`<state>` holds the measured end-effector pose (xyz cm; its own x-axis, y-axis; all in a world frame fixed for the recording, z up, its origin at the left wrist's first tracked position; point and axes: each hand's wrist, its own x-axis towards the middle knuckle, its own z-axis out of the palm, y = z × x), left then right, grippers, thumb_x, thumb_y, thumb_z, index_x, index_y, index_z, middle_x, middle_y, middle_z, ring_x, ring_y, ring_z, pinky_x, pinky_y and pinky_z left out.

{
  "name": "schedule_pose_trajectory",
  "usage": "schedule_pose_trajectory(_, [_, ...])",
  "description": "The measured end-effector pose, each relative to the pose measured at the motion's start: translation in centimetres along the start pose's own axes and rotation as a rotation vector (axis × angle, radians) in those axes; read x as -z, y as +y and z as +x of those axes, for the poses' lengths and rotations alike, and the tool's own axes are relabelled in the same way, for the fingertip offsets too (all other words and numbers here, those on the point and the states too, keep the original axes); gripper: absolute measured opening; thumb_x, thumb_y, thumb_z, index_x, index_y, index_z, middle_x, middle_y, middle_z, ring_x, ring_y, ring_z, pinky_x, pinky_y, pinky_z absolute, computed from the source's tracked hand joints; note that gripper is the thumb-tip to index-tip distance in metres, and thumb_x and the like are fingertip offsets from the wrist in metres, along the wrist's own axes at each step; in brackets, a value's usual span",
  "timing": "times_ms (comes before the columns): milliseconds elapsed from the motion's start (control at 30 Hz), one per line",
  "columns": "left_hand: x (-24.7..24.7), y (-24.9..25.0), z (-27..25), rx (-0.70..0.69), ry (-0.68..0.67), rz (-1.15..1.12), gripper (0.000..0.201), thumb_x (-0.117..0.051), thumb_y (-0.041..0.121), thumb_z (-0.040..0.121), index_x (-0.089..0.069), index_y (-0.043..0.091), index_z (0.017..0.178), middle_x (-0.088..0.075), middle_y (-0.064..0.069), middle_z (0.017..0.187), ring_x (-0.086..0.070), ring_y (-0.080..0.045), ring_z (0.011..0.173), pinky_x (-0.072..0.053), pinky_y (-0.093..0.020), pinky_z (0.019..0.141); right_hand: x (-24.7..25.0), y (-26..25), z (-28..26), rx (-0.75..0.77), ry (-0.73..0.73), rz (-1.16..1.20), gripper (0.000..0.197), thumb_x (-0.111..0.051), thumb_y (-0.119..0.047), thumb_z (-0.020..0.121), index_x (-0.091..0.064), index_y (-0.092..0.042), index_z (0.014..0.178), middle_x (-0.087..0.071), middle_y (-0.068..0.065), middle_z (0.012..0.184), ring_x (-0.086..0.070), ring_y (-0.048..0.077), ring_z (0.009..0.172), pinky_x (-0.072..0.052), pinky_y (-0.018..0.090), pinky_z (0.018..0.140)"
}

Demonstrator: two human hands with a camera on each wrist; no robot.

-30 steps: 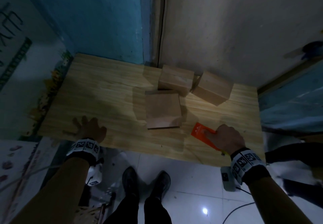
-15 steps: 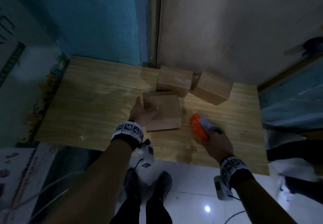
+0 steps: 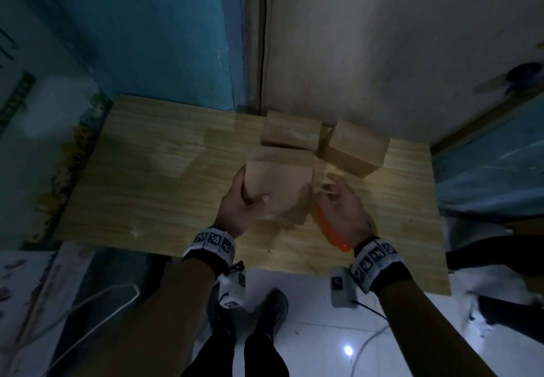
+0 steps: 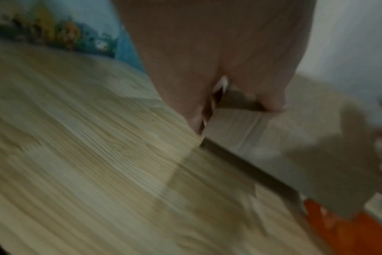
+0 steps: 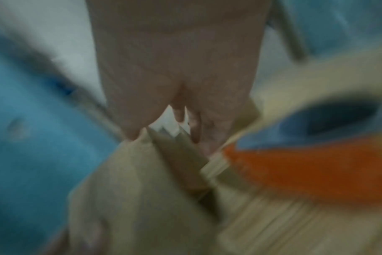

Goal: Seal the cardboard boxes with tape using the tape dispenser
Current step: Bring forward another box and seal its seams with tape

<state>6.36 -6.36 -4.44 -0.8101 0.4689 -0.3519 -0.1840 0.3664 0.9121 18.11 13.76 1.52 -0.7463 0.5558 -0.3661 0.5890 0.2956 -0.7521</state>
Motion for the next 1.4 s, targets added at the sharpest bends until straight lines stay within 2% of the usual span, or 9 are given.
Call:
schedule_pose_trajectory(133, [0.1, 0.2, -1.2, -0.134, -0.017, 0.002, 0.074, -0.071, 0.01, 0.085, -0.03, 0.037, 0.14, -0.051, 0.024, 0.126, -0.054, 0.01, 0.111, -0.051, -0.012, 0.082, -2.6, -1.3, 0.7, 0.013, -0.109, 0.436, 0.089, -0.072, -0.03, 0.091, -0.014, -0.027, 0.159, -0.044, -0.012, 0.141, -0.048, 0.01, 0.131, -0.046, 0.029, 0.103])
schedule_pose_trajectory(400, [1.3, -2.3, -2.8, -0.125, 0.016, -0.041, 0.079, -0.085, 0.008, 0.071, -0.034, 0.035, 0.125, -0.059, 0.001, 0.12, -0.062, -0.017, 0.108, -0.056, -0.02, 0.077, -4.8, 2.4, 0.8, 0.145, -0.139, 0.234, 0.098, -0.091, -0.051, 0.061, -0.025, -0.073, 0.13, -0.046, -0.026, 0.136, -0.052, 0.009, 0.127, -0.052, 0.044, 0.102])
schedule_pose_trajectory(500, [1.3, -3.2, -3.6, -0.079, 0.005, 0.051, 0.087, -0.087, 0.017, 0.069, -0.032, 0.037, 0.134, -0.056, 0.003, 0.126, -0.062, -0.019, 0.111, -0.06, -0.033, 0.081, -5.2, 4.0, 0.2, 0.137, -0.161, 0.159, 0.104, -0.087, -0.064, 0.057, -0.02, -0.069, 0.136, -0.049, -0.017, 0.139, -0.056, 0.01, 0.124, -0.056, 0.041, 0.097])
schedule_pose_trajectory(667, [1.3, -2.9, -3.8, -0.012, -0.062, 0.067, 0.109, -0.087, 0.034, 0.069, -0.013, 0.052, 0.147, -0.05, 0.013, 0.13, -0.056, -0.01, 0.114, -0.055, -0.032, 0.089, -5.6, 4.4, -0.5, 0.151, -0.218, 0.221, 0.07, -0.088, -0.027, 0.075, -0.042, -0.045, 0.124, -0.057, -0.012, 0.123, -0.06, 0.009, 0.113, -0.057, 0.032, 0.088])
schedule_pose_trajectory(900, [0.1, -3.1, -3.1, -0.219, -0.008, 0.225, 0.023, -0.05, 0.029, 0.098, -0.055, 0.033, 0.12, -0.055, 0.009, 0.125, -0.053, 0.003, 0.108, -0.05, -0.039, 0.096, -5.7, 5.1, -0.9, 0.219, -0.184, 0.071, 0.063, -0.082, -0.039, 0.078, -0.047, -0.03, 0.129, -0.054, -0.005, 0.135, -0.053, 0.008, 0.124, -0.049, 0.026, 0.1])
schedule_pose_trajectory(1000, [-0.8, -3.8, -2.8, -0.216, 0.065, 0.221, 0.023, -0.05, 0.03, 0.096, -0.055, 0.028, 0.118, -0.054, 0.002, 0.123, -0.056, -0.009, 0.106, -0.051, -0.04, 0.093, -5.8, 5.5, -1.3, 0.252, -0.122, -0.033, 0.048, -0.068, -0.056, 0.085, -0.051, -0.032, 0.123, -0.059, -0.007, 0.124, -0.058, 0.009, 0.113, -0.053, 0.033, 0.093])
schedule_pose_trajectory(1200, [-1.0, -4.5, -2.2, -0.216, 0.092, 0.237, 0.044, -0.048, 0.041, 0.093, -0.051, 0.02, 0.132, -0.055, -0.004, 0.126, -0.058, -0.018, 0.109, -0.053, -0.037, 0.089, -4.0, 5.3, -1.2, 0.35, 0.142, -0.286, 0.014, -0.056, -0.032, 0.099, -0.057, -0.019, 0.103, -0.057, -0.004, 0.098, -0.059, 0.021, 0.089, -0.045, 0.032, 0.07])
schedule_pose_trajectory(1300, [-0.6, -4.5, -2.1, -0.207, 0.059, 0.211, 0.044, -0.049, 0.046, 0.091, -0.051, 0.026, 0.131, -0.056, -0.003, 0.122, -0.061, -0.018, 0.101, -0.057, -0.041, 0.083, -1.8, 7.1, -1.2, 0.165, 0.353, -0.524, 0.031, -0.056, -0.045, 0.096, -0.057, -0.015, 0.102, -0.06, 0.006, 0.099, -0.06, 0.031, 0.092, -0.049, 0.042, 0.078])
schedule_pose_trajectory(1400, [-0.7, -4.3, -2.2, -0.199, 0.048, 0.168, 0.045, -0.049, 0.051, 0.089, -0.052, 0.027, 0.127, -0.059, -0.004, 0.114, -0.064, -0.018, 0.09, -0.058, -0.043, 0.076, -0.5, 9.1, -1.7, -0.031, 0.169, -0.721, 0.055, -0.062, -0.054, 0.089, -0.05, -0.013, 0.125, -0.063, 0.007, 0.115, -0.062, 0.029, 0.105, -0.042, 0.042, 0.096])
